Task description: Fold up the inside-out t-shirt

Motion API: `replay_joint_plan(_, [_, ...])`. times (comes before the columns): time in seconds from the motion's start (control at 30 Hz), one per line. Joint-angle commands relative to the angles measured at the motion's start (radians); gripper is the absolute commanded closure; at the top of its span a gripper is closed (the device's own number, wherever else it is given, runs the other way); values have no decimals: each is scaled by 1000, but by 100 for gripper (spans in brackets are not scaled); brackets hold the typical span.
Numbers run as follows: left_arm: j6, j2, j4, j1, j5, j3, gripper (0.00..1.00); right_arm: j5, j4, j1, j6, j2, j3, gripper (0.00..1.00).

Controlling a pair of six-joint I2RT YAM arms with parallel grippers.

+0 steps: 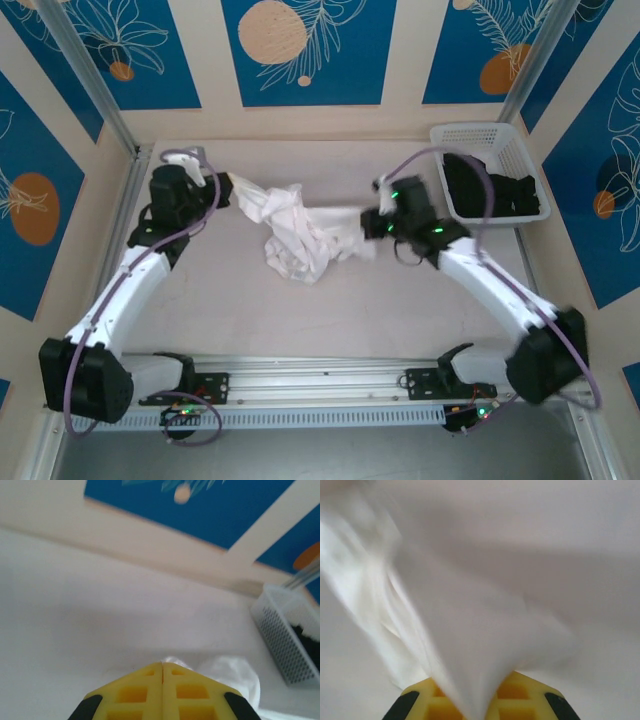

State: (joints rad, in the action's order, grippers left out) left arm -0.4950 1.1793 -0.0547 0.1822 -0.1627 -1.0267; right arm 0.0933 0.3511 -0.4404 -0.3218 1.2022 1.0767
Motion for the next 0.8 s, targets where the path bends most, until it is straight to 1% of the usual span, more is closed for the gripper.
replay_joint_plan(0.0, [-8,-85,-7,-45,25,-128,100,-187,-27,58,46,-145,205,100])
replay_joint_plan(0.13, [0,-104,-45,-81,66,-247,100,-296,13,60,67,-131,402,100])
replay_joint_plan(0.2, [16,-98,-58,-88,82,-301,100,-308,27,60,81,-118,464,100])
replay_joint_plan(0.3, [49,-65,-98,-92,100,-384,100,-291,55,61,109,-106,531,100])
replay_joint_plan(0.43, [85,8,-147,-96,120,-460,100,-258,66,61,137,-102,569,100])
replay_joint_plan(0.6, [129,60,-166,-98,165,-489,100,-209,75,63,147,-88,587,100])
replay_joint_plan(0.7, [155,85,-182,-101,214,-470,100,-235,68,52,114,-56,561,100])
replay_joint_plan(0.77, [155,97,-183,-101,213,-422,100,-249,51,15,88,-20,518,100])
